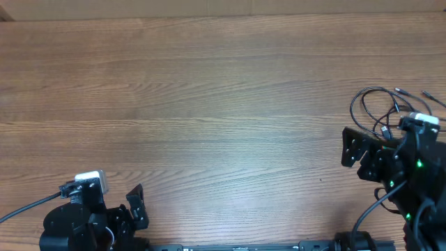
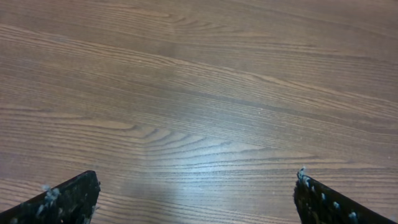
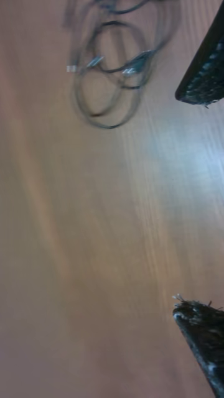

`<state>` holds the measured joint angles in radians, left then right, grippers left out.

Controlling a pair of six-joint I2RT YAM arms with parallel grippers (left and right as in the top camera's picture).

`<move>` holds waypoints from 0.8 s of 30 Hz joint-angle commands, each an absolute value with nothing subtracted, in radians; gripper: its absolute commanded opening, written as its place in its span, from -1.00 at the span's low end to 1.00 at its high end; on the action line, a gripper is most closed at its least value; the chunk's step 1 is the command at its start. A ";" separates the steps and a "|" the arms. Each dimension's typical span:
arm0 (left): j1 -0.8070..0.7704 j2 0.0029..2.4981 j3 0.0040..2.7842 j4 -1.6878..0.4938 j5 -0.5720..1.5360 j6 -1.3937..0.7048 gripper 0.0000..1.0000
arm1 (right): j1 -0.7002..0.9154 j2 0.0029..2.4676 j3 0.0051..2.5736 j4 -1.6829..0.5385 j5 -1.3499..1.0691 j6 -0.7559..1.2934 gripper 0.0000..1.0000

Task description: Untangle cables

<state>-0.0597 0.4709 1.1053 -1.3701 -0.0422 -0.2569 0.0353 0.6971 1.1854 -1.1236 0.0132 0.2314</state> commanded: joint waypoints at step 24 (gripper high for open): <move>-0.066 0.464 1.102 -1.370 -0.049 -0.270 0.99 | 0.042 0.001 0.145 0.096 -0.013 0.208 1.00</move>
